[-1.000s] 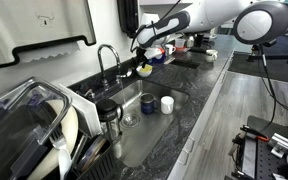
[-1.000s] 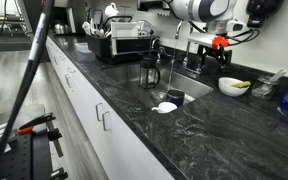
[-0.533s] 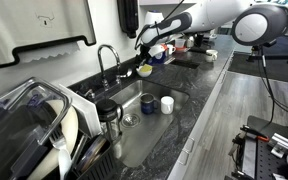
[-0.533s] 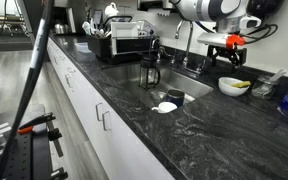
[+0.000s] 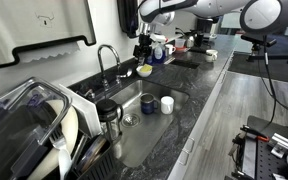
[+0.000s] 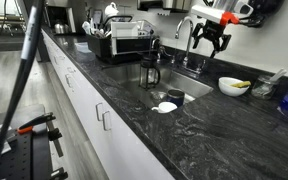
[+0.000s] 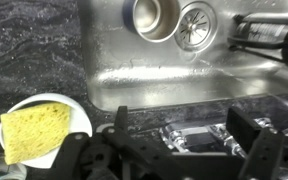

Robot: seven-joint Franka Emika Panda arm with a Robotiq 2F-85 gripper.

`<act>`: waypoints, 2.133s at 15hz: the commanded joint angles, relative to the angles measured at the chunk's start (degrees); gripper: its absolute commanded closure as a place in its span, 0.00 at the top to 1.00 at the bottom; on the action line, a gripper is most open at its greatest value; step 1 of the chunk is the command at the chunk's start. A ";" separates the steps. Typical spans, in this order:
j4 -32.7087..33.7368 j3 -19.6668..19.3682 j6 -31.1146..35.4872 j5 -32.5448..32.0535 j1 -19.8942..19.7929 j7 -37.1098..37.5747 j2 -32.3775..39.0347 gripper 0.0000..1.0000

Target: Turn the right faucet to the right

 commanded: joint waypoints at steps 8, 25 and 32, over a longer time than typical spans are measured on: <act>-1.22 0.25 -18.35 -0.83 0.18 -1.03 -11.35 1.00; -15.13 0.87 7.85 0.19 -0.03 -4.04 -9.79 1.00; -12.65 -3.68 11.01 -3.20 3.49 -0.02 -6.53 1.00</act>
